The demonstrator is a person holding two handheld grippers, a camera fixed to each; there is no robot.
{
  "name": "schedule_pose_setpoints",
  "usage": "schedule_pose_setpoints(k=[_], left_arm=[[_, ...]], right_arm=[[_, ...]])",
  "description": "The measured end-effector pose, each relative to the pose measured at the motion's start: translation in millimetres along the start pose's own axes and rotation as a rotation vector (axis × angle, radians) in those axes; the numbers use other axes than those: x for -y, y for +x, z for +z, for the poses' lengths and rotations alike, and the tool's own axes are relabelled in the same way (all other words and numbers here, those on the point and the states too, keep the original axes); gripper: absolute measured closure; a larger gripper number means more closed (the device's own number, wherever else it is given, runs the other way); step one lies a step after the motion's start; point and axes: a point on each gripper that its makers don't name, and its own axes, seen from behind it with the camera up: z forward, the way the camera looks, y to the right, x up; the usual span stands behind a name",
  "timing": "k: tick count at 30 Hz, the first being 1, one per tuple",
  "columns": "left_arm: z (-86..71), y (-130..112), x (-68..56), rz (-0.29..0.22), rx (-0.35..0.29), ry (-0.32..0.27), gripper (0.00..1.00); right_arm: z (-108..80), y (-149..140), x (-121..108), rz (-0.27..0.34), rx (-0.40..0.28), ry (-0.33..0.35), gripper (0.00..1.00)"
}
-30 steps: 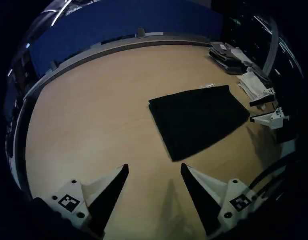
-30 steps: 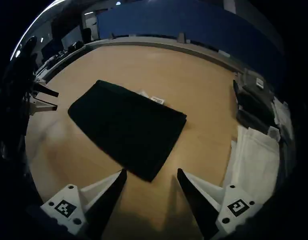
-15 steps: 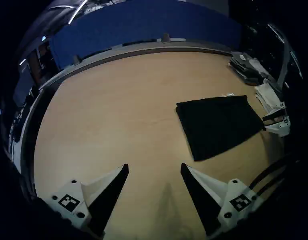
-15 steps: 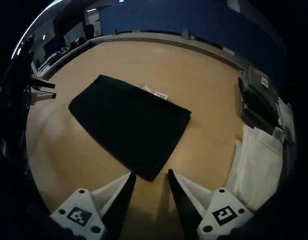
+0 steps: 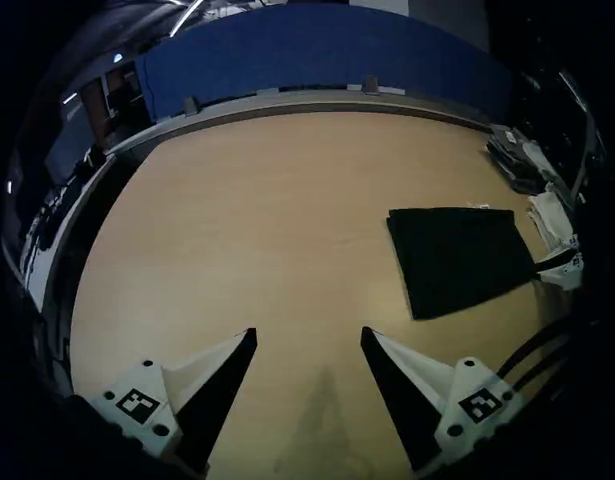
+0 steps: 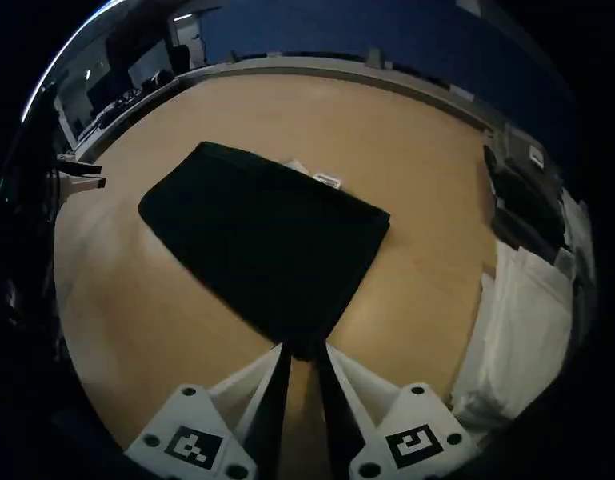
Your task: Fold towel
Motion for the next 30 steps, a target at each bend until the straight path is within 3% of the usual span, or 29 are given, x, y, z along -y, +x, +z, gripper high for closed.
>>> schedule_pose_setpoints(k=[5, 11, 20, 30], left_arm=[[-2.9, -2, 4.3, -0.038, -0.003, 0.011, 0.03], [-5.5, -4, 6.8, -0.042, -0.005, 0.018, 0.03], [-7.4, -5, 11.8, -0.046, -0.007, 0.026, 0.03], [-9.4, -6, 16.6, -0.039, -0.009, 0.032, 0.03]], right_arm=[[3.1, -1, 0, 0.001, 0.004, 0.002, 0.89], [3.0, 0, -1, 0.015, 0.003, 0.011, 0.95], [-5.5, 8, -2, 0.011, -0.023, 0.004, 0.97], [-21.7, 36, -5, 0.025, -0.094, -0.008, 0.98]])
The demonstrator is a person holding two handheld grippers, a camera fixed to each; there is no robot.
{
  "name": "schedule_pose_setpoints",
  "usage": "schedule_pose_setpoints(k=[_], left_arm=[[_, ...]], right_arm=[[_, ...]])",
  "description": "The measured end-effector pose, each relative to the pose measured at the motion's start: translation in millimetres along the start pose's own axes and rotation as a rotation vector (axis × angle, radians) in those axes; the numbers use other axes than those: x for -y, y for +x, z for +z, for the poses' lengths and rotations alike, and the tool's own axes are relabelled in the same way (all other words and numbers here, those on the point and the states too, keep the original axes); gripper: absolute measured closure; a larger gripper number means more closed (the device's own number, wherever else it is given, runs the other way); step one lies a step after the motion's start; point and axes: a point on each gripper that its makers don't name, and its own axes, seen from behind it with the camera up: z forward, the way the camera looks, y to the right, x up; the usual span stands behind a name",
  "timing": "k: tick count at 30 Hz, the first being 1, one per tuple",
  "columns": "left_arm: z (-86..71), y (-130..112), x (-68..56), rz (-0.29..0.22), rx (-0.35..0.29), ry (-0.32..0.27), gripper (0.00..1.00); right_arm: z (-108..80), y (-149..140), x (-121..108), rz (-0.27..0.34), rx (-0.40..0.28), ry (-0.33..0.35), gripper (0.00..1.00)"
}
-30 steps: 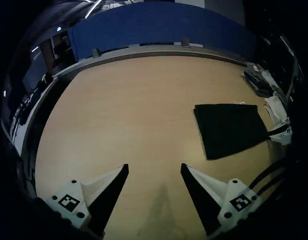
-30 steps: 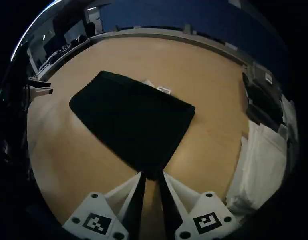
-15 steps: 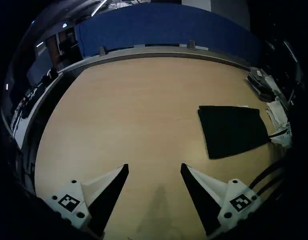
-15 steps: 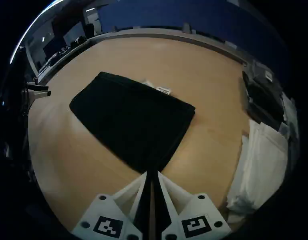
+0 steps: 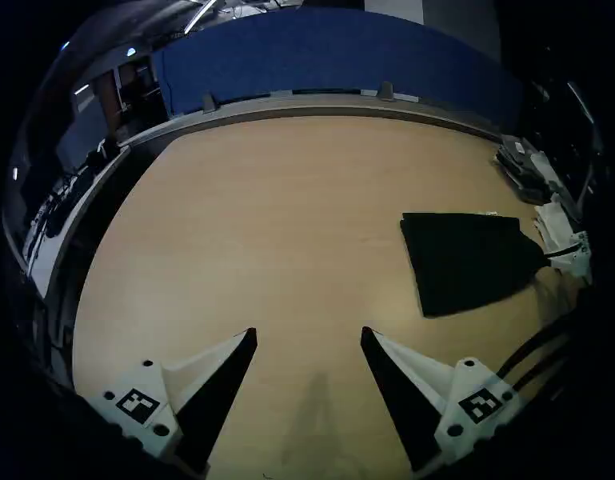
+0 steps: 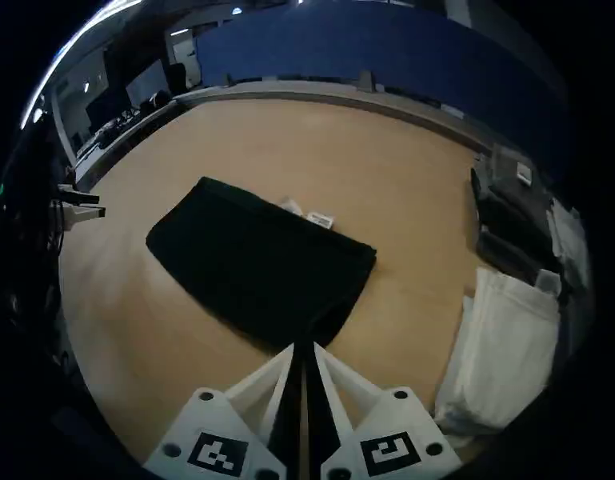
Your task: Fold towel
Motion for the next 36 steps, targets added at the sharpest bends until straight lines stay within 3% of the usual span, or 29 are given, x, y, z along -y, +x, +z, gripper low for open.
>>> schedule_pose_setpoints(k=[14, 26, 36], left_arm=[[-4.3, 0, 6.9, -0.007, -0.004, 0.001, 0.03], [-10.6, 1, 13.5, -0.012, -0.011, 0.003, 0.03], [-16.3, 1, 25.3, -0.036, -0.022, 0.011, 0.03]], right_arm=[[-5.1, 62, 14, -0.049, -0.099, 0.016, 0.98], [-3.4, 87, 31, -0.104, -0.111, 0.034, 0.98], [8.4, 128, 65, -0.187, -0.134, 0.079, 0.98]])
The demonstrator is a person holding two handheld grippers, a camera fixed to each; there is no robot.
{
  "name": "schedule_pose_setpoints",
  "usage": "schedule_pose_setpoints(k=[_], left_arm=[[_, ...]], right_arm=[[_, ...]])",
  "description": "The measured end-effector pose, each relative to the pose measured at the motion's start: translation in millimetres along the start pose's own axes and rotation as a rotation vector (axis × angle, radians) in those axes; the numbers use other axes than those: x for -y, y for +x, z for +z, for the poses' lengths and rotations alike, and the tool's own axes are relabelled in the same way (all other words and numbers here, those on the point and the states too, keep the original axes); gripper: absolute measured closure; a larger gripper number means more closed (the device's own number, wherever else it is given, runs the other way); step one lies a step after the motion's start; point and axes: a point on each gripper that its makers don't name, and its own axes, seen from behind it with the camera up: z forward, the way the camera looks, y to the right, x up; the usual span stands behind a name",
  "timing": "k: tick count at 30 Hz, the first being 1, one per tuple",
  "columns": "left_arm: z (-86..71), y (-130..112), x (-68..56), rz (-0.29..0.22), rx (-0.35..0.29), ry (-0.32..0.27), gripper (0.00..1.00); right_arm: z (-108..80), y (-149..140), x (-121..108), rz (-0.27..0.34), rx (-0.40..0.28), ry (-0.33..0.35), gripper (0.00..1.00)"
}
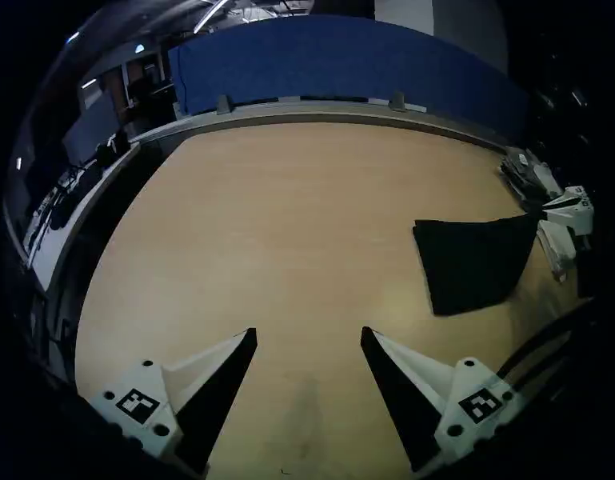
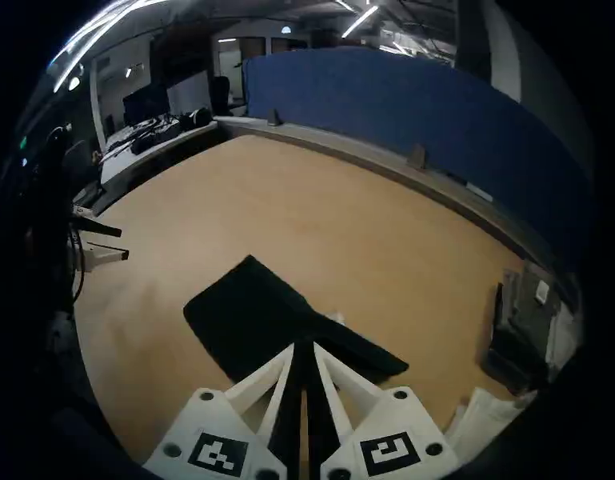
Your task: Fold towel
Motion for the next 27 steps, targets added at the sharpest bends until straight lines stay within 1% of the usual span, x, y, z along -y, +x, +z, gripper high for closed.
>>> schedule_pose_setpoints(k=[5, 11, 15, 20, 24, 27], left_arm=[[-5.0, -3, 8.6, -0.019, -0.005, 0.007, 0.03], [-10.1, -8, 20.4, -0.045, -0.011, 0.017, 0.03], [-13.3, -13, 27.9, -0.064, -0.013, 0.024, 0.03], [-14.4, -19, 33.9, -0.088, -0.010, 0.026, 0.03], [-13.5, -23, 36.8, -0.099, -0.007, 0.029, 0.03], [-12.3, -26, 38.1, -0.102, -0.006, 0.027, 0.03]], right_arm=[[18.9, 20, 27, -0.055, -0.002, 0.051, 0.98], [47.2, 35, 70, -0.116, 0.005, 0.126, 0.98], [66.6, 38, 99, -0.165, 0.020, 0.175, 0.98], [89.5, 30, 131, -0.221, 0.056, 0.231, 0.98], [107.5, 11, 150, -0.245, 0.108, 0.265, 0.98], [117.8, -8, 159, -0.254, 0.153, 0.283, 0.98]])
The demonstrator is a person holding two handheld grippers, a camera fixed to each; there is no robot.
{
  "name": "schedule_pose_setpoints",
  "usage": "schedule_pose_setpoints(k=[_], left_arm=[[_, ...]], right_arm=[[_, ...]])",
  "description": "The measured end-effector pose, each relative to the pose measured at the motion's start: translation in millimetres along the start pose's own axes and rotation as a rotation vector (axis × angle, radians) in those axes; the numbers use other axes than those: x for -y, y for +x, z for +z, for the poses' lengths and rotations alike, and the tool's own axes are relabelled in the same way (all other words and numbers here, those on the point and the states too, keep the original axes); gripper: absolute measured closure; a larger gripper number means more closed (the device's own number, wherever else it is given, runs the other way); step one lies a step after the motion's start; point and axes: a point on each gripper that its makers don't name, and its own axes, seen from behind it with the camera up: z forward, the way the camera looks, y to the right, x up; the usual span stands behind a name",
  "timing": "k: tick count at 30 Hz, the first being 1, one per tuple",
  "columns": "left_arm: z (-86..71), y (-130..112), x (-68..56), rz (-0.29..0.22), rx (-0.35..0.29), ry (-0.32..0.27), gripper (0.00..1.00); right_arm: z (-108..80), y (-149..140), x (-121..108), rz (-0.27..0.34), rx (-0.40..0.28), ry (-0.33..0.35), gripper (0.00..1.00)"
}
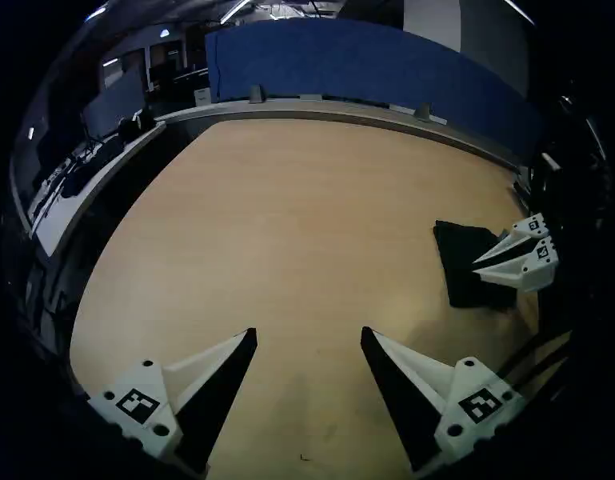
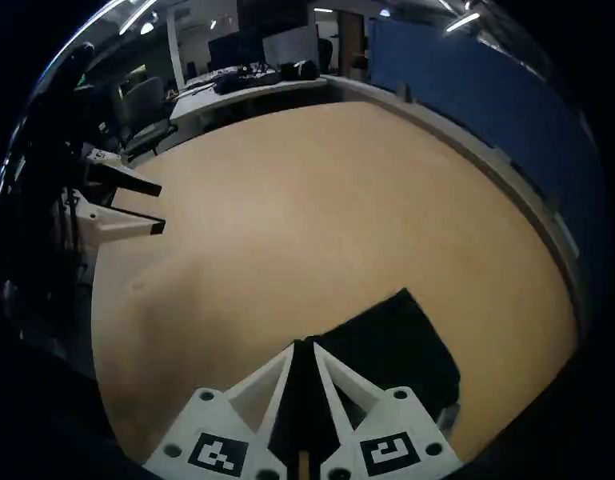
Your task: Fold towel
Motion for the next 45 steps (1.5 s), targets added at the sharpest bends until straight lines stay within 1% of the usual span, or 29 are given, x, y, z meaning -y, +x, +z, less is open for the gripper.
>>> schedule_pose_setpoints(k=[3, 8, 16, 20, 22, 23, 25, 27, 28, 32, 35, 38, 41, 45], left_arm=[[1.3, -1, 1.6, -0.005, 0.000, 0.000, 0.03], [2.8, 1, 3.4, -0.015, -0.003, -0.003, 0.03], [2.9, 2, 5.2, -0.007, -0.007, -0.001, 0.03], [3.7, 1, 6.0, -0.006, -0.006, 0.001, 0.03], [3.9, 1, 6.3, -0.007, -0.006, 0.002, 0.03], [4.0, 2, 6.4, -0.008, -0.007, 0.002, 0.03], [4.1, 2, 6.9, -0.007, -0.007, 0.004, 0.03], [4.2, 3, 7.4, -0.006, -0.007, 0.006, 0.03], [4.3, 3, 7.6, -0.006, -0.007, 0.006, 0.03], [5.3, 4, 7.6, -0.007, -0.007, 0.007, 0.03], [5.5, 5, 6.6, -0.007, -0.007, 0.006, 0.03], [5.6, 6, 4.9, -0.005, -0.007, 0.005, 0.03], [6.0, 7, 2.8, -0.001, -0.007, 0.002, 0.03], [6.5, 9, -1.4, 0.004, -0.008, -0.006, 0.03]], right_arm=[[10.9, -13, 7, 0.003, 0.035, 0.013, 0.98], [17.4, -24, 11, 0.009, 0.058, 0.020, 0.98], [16.1, -23, 10, 0.001, 0.064, 0.017, 0.98], [12.6, -20, 9, 0.000, 0.061, 0.010, 0.95], [8.8, -18, 10, 0.005, 0.057, 0.013, 0.91], [7.0, -16, 10, 0.008, 0.054, 0.015, 0.87], [1.9, -14, 11, 0.017, 0.046, 0.024, 0.75], [-3.7, -11, 12, 0.024, 0.036, 0.030, 0.60], [-6.6, -9, 12, 0.027, 0.030, 0.029, 0.55], [-18.9, -3, 11, 0.037, 0.004, 0.030, 0.48], [-28.4, -2, 10, 0.048, -0.012, 0.032, 0.48], [-37.5, 0, 6, 0.059, -0.031, 0.019, 0.48], [-46.8, -2, -2, 0.068, -0.042, -0.009, 0.48], [-59.9, -17, -15, 0.087, -0.037, -0.048, 0.48]])
